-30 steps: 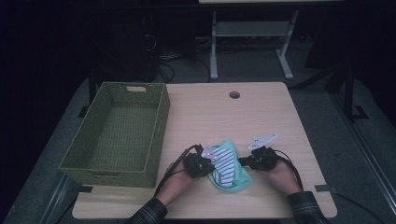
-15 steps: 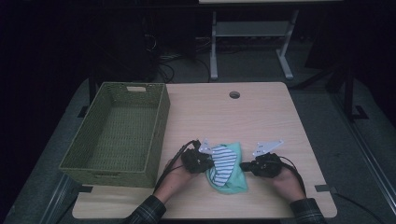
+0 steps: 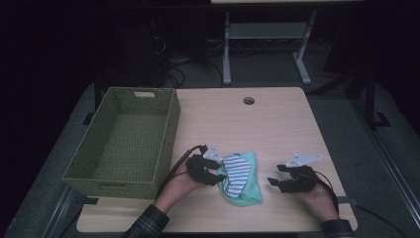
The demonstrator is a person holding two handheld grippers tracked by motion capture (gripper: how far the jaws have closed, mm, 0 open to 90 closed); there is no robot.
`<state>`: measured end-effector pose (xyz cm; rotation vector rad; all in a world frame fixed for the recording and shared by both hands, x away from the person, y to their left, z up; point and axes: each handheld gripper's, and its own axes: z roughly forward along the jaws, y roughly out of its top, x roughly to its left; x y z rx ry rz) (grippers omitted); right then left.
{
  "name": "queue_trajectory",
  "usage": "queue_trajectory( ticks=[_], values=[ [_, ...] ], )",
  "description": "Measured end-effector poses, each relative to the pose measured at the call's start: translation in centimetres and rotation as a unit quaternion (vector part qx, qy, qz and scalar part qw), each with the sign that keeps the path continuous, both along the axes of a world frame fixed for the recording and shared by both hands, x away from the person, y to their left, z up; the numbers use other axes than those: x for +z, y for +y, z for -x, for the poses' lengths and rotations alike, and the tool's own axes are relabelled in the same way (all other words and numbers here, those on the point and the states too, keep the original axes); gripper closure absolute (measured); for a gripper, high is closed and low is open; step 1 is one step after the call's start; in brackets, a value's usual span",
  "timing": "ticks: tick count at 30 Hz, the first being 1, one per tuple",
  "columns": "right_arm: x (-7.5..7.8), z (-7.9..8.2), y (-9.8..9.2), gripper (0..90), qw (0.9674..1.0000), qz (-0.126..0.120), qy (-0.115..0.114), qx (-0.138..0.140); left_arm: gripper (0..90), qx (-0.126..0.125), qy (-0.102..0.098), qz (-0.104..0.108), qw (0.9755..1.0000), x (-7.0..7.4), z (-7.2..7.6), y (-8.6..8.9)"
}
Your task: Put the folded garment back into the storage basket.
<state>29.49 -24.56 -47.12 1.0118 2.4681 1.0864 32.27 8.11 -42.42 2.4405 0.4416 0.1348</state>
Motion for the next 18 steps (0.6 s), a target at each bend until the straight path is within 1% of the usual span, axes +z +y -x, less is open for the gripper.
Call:
queue_trajectory(
  ticks=[1,2,3,4,6,7,9,12,14,16,17,18],
  values=[
    [-0.1,0.1,-0.1,28.1,0.9999,0.004,-0.005,-0.009,49.4,-0.004,-0.001,-0.009,0.9999,0.0,0.0,-0.1],
    [-0.2,0.2,-0.3,27.5,0.9998,0.01,-0.008,-0.015,47.9,-0.003,-0.001,-0.009,1.0,0.0,-0.1,-0.3],
    [-0.2,0.3,-0.4,27.2,0.9998,0.009,-0.008,-0.019,47.0,-0.013,0.0,-0.021,0.9997,-0.1,-0.2,-0.5],
    [-0.3,0.2,-0.6,26.9,0.9997,0.009,-0.007,-0.02,46.8,-0.015,0.004,-0.02,0.9997,-0.2,-0.3,-0.7],
    [-0.5,0.1,-0.7,26.2,0.9997,0.011,-0.004,-0.022,45.2,-0.031,0.006,-0.031,0.999,-0.3,-0.5,-1.0],
    [-0.6,0.0,-0.7,25.6,0.9996,0.013,-0.005,-0.024,44.6,-0.034,0.008,-0.031,0.9989,-0.5,-0.5,-1.2],
    [-0.7,0.0,-0.7,25.4,0.9997,0.009,-0.003,-0.024,41.9,-0.047,0.007,-0.045,0.9978,-0.6,-0.6,-1.6],
    [-0.8,-0.1,-0.7,23.0,0.9996,0.004,-0.002,-0.028,37.2,-0.059,0.013,-0.054,0.9967,-0.8,-0.9,-2.0],
    [-0.9,-0.1,-0.7,22.6,0.9996,0.001,-0.003,-0.03,35.1,-0.063,0.018,-0.057,0.9963,-1.0,-1.0,-2.4],
    [-1.0,-0.1,-0.8,22.1,0.9996,-0.001,-0.006,-0.028,33.1,-0.069,0.024,-0.066,0.9952,-1.1,-1.2,-2.6],
    [-1.0,-0.1,-0.8,22.1,0.9996,-0.002,-0.007,-0.027,32.5,-0.067,0.026,-0.064,0.9954,-1.3,-1.2,-2.7],
    [-1.0,-0.1,-0.8,22.1,0.9996,-0.002,-0.007,-0.028,31.7,-0.07,0.029,-0.067,0.9949,-1.3,-1.3,-2.8]
  ],
)
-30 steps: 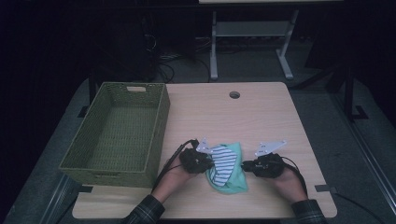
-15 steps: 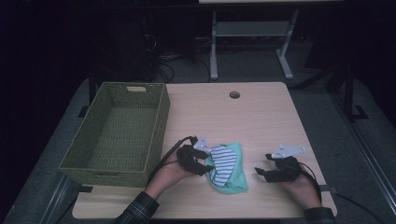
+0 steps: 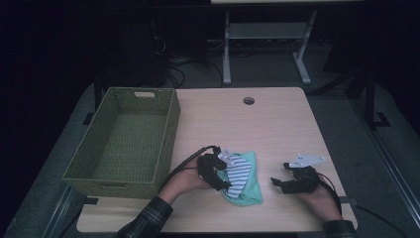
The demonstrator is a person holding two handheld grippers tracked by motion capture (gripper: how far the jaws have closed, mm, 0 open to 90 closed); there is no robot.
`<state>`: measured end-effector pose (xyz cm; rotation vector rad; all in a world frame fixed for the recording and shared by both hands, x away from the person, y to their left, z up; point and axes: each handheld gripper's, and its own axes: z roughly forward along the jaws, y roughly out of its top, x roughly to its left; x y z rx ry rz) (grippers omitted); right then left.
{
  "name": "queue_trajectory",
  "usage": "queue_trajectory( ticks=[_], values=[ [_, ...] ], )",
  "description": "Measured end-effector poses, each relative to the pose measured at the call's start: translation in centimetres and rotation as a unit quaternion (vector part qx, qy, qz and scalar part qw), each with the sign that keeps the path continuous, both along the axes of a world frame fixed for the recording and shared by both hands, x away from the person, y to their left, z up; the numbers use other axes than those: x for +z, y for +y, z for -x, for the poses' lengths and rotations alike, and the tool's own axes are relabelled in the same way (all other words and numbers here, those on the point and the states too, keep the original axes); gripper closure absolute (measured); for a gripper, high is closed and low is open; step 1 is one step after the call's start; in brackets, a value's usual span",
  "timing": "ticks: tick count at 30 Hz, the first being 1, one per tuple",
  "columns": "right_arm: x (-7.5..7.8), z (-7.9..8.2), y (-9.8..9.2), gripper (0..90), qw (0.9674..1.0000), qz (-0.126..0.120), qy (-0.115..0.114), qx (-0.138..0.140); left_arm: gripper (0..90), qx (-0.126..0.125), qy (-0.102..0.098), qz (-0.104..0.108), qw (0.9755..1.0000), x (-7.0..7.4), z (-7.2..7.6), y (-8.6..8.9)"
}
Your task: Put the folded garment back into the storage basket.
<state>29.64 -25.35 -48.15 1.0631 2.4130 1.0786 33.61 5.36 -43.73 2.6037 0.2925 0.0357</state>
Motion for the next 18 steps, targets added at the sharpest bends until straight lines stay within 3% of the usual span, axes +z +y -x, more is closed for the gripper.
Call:
queue_trajectory(
  ticks=[6,18],
  values=[
    [0.0,0.0,0.0,22.1,1.0,-0.001,0.0,0.0,25.9,-0.007,0.01,-0.011,0.9999,-0.8,-0.3,-0.4],
    [0.0,0.0,0.0,22.1,1.0,0.0,-0.001,0.0,18.9,0.002,-0.002,-0.027,0.9996,-1.4,-0.2,-0.7]
  ],
)
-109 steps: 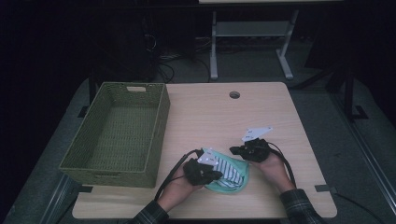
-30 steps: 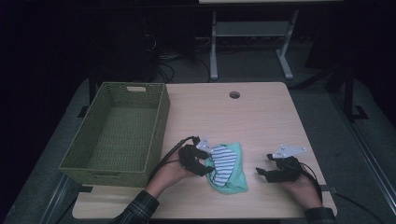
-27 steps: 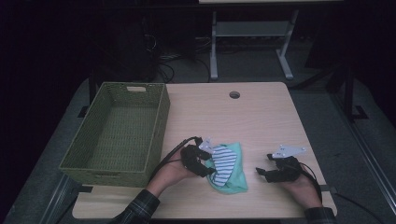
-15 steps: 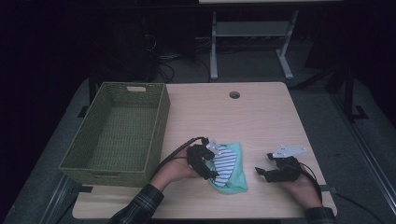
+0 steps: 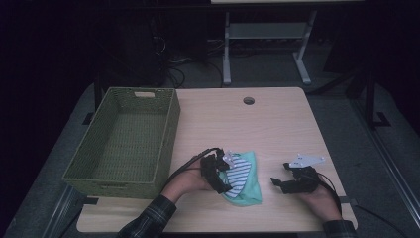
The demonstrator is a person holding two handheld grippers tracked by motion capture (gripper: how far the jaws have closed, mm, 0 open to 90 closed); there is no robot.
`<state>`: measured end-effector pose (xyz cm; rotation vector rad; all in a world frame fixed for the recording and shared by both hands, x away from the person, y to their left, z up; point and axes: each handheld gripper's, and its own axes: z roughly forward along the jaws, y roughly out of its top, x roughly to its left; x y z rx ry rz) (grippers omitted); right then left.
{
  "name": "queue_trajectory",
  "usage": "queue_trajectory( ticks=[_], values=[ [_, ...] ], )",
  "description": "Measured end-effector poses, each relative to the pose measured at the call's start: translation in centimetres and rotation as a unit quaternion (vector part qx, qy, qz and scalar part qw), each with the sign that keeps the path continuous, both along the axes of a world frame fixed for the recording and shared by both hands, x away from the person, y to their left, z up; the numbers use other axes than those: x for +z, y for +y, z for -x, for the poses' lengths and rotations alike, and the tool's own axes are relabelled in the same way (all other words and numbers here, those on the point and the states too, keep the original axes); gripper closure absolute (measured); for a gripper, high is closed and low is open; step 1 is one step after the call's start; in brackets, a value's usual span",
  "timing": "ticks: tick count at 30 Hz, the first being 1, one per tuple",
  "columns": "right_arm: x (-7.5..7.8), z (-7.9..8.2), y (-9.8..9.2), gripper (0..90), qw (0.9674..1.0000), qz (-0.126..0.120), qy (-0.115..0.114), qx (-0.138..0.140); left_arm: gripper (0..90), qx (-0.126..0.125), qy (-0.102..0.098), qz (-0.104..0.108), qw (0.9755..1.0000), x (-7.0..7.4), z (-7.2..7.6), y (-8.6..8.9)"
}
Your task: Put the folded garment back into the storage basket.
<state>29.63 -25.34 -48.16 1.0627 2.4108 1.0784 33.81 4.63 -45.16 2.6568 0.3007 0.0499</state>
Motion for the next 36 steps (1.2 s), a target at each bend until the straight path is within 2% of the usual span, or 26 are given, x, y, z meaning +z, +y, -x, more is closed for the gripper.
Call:
queue_trajectory(
  ticks=[8,11,15,26,36],
  values=[
    [0.0,0.0,0.0,22.2,1.0,0.0,0.0,0.0,22.7,-0.001,0.0,-0.003,1.0,0.1,0.1,0.1],
    [0.0,0.0,0.0,22.2,1.0,0.0,0.0,0.0,28.3,0.001,0.002,-0.001,1.0,0.2,0.2,0.1],
    [0.0,0.0,0.0,22.2,1.0,0.0,0.0,0.0,40.5,0.0,0.002,-0.004,1.0,0.5,0.3,0.2],
    [0.0,0.0,0.1,20.4,1.0,0.0,0.004,0.001,78.1,0.008,0.006,0.009,0.9999,0.6,0.1,0.5],
    [0.0,0.0,0.2,16.8,1.0,0.003,0.003,0.002,80.2,0.021,0.034,0.014,0.9991,1.1,-0.3,0.7]
  ],
)
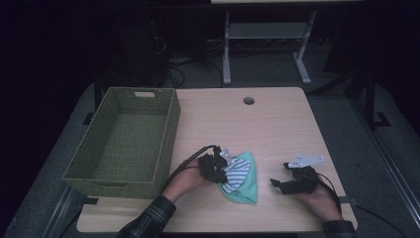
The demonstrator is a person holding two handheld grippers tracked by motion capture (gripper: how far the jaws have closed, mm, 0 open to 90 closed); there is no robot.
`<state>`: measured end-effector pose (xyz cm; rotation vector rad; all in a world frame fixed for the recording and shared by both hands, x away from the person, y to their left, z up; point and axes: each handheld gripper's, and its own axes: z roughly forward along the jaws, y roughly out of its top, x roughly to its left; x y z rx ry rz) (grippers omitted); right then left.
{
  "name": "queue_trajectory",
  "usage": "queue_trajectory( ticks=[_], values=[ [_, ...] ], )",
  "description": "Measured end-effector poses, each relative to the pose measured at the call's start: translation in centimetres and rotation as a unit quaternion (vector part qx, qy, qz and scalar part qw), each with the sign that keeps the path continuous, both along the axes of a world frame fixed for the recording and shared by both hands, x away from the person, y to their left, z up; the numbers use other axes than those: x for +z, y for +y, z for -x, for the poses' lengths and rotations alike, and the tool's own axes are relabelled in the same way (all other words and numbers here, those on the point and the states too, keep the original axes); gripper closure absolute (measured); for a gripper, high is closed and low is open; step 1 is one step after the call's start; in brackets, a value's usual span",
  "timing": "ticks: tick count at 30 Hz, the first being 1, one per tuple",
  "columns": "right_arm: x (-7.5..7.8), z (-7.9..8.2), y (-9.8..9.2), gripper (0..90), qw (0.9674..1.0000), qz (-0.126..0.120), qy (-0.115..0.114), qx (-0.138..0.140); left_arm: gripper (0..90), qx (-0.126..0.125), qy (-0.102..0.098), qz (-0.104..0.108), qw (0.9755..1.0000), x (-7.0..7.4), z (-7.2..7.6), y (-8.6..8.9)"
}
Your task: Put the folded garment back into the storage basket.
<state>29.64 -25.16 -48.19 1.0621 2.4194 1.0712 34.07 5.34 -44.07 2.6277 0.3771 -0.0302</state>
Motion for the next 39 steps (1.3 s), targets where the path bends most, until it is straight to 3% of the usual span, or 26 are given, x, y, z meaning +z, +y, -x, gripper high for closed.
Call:
queue_trajectory(
  ticks=[6,18,29,35,39],
  values=[
    [0.0,0.1,0.1,15.1,1.0,0.0,0.005,-0.002,80.3,0.01,0.003,0.015,0.9998,1.4,0.1,0.3],
    [0.0,0.1,0.1,12.2,0.9999,0.002,0.009,-0.003,80.2,0.023,-0.012,0.025,0.9994,4.5,-0.3,0.8],
    [0.0,0.0,0.1,10.9,1.0,0.004,0.009,-0.002,80.2,0.021,-0.013,0.035,0.9991,7.0,-0.7,1.5],
    [0.0,0.0,0.1,10.8,1.0,0.003,0.009,-0.002,80.1,0.027,-0.008,0.051,0.9983,8.6,-1.1,2.0],
    [0.0,0.0,0.1,10.8,1.0,0.003,0.009,-0.002,80.1,0.03,-0.016,0.052,0.9981,9.6,-1.2,2.5]
  ],
)
